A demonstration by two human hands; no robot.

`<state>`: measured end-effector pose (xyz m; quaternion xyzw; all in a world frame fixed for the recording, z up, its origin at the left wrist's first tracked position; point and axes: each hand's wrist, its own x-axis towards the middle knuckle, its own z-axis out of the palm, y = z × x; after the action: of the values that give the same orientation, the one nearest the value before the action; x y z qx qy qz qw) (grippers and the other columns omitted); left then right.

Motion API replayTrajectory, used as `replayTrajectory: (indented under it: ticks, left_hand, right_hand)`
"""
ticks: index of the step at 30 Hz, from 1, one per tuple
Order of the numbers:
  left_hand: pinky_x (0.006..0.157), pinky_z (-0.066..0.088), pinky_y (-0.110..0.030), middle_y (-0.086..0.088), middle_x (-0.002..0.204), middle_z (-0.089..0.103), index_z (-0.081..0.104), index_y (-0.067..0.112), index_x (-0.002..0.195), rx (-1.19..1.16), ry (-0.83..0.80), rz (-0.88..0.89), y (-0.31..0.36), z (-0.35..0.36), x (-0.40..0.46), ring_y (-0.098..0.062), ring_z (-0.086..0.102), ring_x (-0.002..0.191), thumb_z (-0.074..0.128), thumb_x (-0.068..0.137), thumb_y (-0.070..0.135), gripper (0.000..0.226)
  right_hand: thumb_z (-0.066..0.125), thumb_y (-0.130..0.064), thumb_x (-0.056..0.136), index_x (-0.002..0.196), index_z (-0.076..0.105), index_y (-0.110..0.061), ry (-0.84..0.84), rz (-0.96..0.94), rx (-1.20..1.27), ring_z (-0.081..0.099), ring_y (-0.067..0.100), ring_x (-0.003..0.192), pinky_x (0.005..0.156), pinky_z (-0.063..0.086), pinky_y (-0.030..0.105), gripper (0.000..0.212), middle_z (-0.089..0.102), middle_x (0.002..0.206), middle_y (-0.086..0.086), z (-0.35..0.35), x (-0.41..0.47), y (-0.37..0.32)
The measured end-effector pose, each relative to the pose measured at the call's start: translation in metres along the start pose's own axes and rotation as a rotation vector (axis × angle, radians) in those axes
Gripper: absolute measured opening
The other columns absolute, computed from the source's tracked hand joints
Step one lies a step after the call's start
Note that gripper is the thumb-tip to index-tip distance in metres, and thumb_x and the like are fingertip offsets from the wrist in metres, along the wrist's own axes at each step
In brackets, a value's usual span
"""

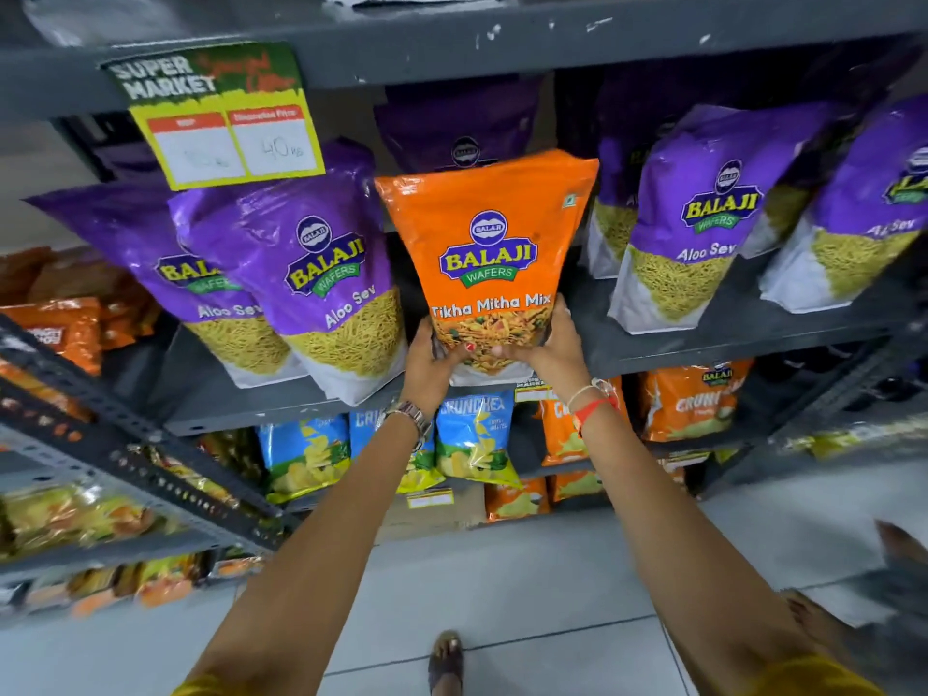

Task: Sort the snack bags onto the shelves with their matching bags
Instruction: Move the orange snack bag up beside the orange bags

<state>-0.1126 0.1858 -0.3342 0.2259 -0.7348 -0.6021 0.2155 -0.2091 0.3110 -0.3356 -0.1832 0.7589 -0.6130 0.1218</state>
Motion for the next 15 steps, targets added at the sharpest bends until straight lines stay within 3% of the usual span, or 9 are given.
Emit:
replayTrajectory:
  ticks: [2,4,6,10,13,15]
  left_hand:
    - [0.08,0.048,-0.008,-0.003,0.117,0.051,0.039,0.0,0.129,0.019,0.011,0.03,0.008,-0.003,-0.017,-0.013,0.047,0.107,0.057,0.084,-0.001,0.049]
    - [0.093,0.048,-0.029,-0.01,0.119,0.056,0.043,-0.001,0.127,0.029,0.015,0.07,0.02,-0.008,-0.032,-0.016,0.051,0.107,0.058,0.084,0.0,0.045]
    - [0.094,0.047,-0.037,-0.014,0.119,0.058,0.044,-0.001,0.125,0.026,0.034,0.105,0.036,-0.014,-0.046,-0.019,0.053,0.105,0.058,0.084,0.001,0.044]
    - [0.086,0.05,-0.03,-0.008,0.113,0.057,0.045,0.002,0.124,-0.003,0.057,0.209,0.079,-0.031,-0.074,-0.02,0.055,0.101,0.056,0.085,0.001,0.041]
    - [0.075,0.052,-0.015,-0.005,0.112,0.059,0.047,0.016,0.12,-0.076,0.055,0.261,0.115,-0.051,-0.091,-0.018,0.058,0.098,0.055,0.086,0.006,0.037]
    - [0.082,0.053,-0.023,-0.003,0.114,0.061,0.047,0.025,0.116,-0.095,0.053,0.309,0.139,-0.067,-0.1,-0.018,0.06,0.101,0.056,0.087,0.01,0.034]
  right_hand:
    - [0.088,-0.009,0.059,0.13,0.043,-0.009,0.027,-0.051,-0.005,0.05,0.012,0.107,0.09,0.043,0.028,0.084,0.052,0.104,-0.012,-0.005,-0.021,-0.009]
    - [0.089,-0.012,0.058,0.128,0.046,-0.01,0.051,-0.093,-0.015,0.052,0.009,0.104,0.088,0.044,0.027,0.082,0.054,0.104,-0.011,-0.011,-0.039,-0.022]
    - [0.09,-0.018,0.057,0.127,0.048,-0.014,0.069,-0.129,-0.027,0.054,0.009,0.102,0.09,0.047,0.03,0.082,0.056,0.106,-0.008,-0.017,-0.055,-0.037]
    - [0.089,-0.043,0.045,0.115,0.053,-0.029,0.076,-0.209,-0.029,0.062,0.016,0.105,0.094,0.053,0.048,0.079,0.066,0.111,-0.005,-0.025,-0.079,-0.078]
    - [0.086,-0.054,0.039,0.108,0.058,-0.028,0.092,-0.291,-0.042,0.067,0.017,0.099,0.089,0.055,0.048,0.079,0.071,0.105,-0.005,-0.028,-0.091,-0.12]
    - [0.084,-0.059,0.036,0.109,0.06,-0.028,0.091,-0.356,-0.042,0.068,0.016,0.098,0.087,0.057,0.046,0.082,0.072,0.104,-0.004,-0.028,-0.097,-0.15]
